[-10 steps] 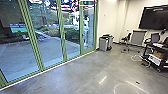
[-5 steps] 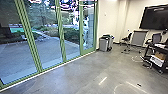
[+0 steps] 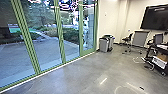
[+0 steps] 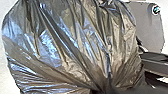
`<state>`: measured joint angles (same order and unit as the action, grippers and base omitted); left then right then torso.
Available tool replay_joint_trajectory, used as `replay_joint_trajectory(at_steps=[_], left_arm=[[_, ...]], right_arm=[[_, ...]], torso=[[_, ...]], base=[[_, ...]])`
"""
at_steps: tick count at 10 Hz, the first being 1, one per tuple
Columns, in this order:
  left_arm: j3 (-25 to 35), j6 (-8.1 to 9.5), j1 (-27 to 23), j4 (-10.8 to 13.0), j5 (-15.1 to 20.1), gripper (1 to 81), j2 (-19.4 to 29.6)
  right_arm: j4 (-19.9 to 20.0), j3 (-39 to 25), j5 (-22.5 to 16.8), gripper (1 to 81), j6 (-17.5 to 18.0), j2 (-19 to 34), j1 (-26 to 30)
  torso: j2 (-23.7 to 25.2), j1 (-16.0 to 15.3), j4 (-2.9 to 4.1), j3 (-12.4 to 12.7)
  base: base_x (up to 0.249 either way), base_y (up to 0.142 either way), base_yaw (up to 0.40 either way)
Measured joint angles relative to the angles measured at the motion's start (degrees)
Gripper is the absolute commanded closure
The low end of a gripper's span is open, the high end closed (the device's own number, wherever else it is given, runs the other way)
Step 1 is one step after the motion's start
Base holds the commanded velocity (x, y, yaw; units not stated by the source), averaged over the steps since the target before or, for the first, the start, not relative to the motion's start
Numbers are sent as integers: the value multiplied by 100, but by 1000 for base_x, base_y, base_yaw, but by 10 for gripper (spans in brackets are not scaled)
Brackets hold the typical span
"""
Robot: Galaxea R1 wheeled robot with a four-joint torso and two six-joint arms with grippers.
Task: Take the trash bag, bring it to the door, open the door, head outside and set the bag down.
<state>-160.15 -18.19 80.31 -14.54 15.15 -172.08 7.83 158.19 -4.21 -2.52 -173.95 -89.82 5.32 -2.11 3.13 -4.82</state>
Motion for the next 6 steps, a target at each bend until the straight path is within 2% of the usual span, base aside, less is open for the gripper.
replay_joint_trajectory(at_steps=[6], left_arm=[[-2, 0, 0, 0, -2, 811, 0]], right_arm=[[0, 0, -4, 10, 0, 0, -1]], torso=[[0, 0, 0, 0]], base=[[171, 0, 0]])
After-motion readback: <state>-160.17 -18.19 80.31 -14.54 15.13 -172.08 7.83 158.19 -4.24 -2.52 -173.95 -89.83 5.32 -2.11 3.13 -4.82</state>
